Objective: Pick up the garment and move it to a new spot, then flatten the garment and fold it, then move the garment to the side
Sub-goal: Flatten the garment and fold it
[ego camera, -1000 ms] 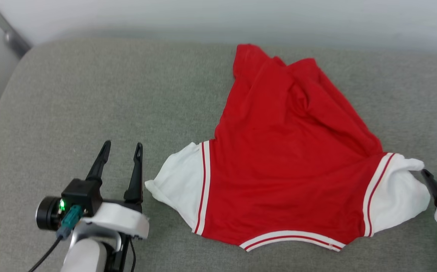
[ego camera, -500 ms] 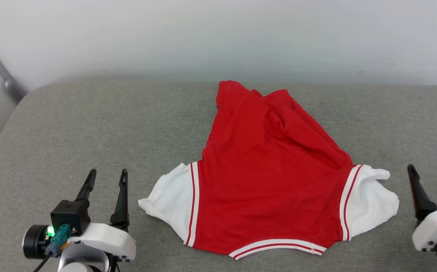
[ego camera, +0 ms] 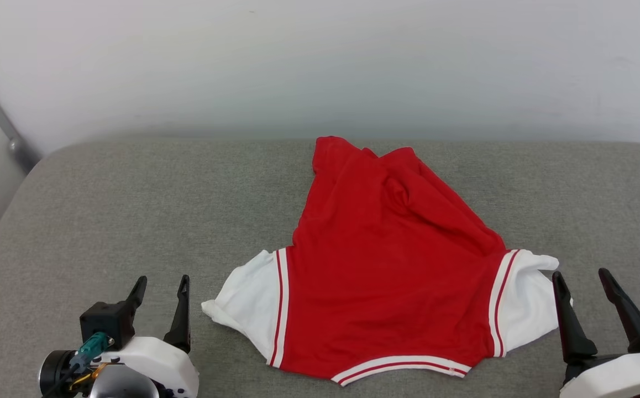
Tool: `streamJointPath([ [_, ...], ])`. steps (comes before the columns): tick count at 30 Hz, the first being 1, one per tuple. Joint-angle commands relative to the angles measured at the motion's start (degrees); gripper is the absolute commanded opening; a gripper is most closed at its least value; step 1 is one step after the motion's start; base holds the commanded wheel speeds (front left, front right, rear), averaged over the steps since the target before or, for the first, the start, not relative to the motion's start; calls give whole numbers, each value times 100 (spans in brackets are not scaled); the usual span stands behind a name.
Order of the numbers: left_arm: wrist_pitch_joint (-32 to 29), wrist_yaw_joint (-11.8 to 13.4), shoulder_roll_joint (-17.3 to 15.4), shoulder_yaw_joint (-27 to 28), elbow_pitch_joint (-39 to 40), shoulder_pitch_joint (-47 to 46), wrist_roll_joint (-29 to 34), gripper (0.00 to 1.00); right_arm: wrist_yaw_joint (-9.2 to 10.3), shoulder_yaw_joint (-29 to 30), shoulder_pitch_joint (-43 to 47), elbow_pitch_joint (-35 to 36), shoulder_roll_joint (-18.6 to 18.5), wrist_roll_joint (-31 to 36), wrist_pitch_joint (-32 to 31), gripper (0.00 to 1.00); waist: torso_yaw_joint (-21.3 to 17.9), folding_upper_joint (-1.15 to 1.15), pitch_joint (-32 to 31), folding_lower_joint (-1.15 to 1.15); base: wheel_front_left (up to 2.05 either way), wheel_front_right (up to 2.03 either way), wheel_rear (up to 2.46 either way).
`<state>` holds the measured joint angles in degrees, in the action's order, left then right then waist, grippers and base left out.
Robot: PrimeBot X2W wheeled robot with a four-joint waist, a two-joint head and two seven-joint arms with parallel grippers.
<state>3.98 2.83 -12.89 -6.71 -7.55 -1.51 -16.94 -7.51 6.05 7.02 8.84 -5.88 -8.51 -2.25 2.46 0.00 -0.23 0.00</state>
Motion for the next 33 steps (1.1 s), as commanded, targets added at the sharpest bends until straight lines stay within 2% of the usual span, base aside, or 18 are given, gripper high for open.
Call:
streamJointPath([
  [1,-58,-30,-31,0,-12,-17,-33,100,4,-11,81,53,37,8,17,100,-47,0,-13,0,0,0,0],
  [6,-792,-355,-162,-57,-57,-170,-408,100,4,-135,305,248,162,12,-5,100,-264,0,-43,0,0,0,0],
  [10,-1879,-683,-427,-153,-124,-360,-833,100,4,-184,367,317,192,3,-36,100,-414,0,-32,0,0,0,0],
  [14,-2950,-835,-707,-211,55,-669,-1241,100,4,-184,311,369,200,-34,2,100,-524,0,113,0,0,0,0],
  [18,-3948,-830,-938,-143,121,-903,-1692,100,4,-261,92,408,219,-88,72,100,-668,0,419,0,0,0,0],
  [23,-4772,-677,-1144,9,106,-963,-2064,100,4,-403,-147,406,226,-68,214,100,-861,0,821,0,0,0,0],
  [27,-5066,-652,-1261,-54,-106,-956,-2093,100,4,-513,-316,346,229,-54,331,100,-970,0,1019,0,0,0,0],
  [33,-5274,-735,-1210,-398,-550,-906,-2000,100,4,-530,-423,218,223,-118,440,100,-1032,0,1105,0,0,0,0],
])
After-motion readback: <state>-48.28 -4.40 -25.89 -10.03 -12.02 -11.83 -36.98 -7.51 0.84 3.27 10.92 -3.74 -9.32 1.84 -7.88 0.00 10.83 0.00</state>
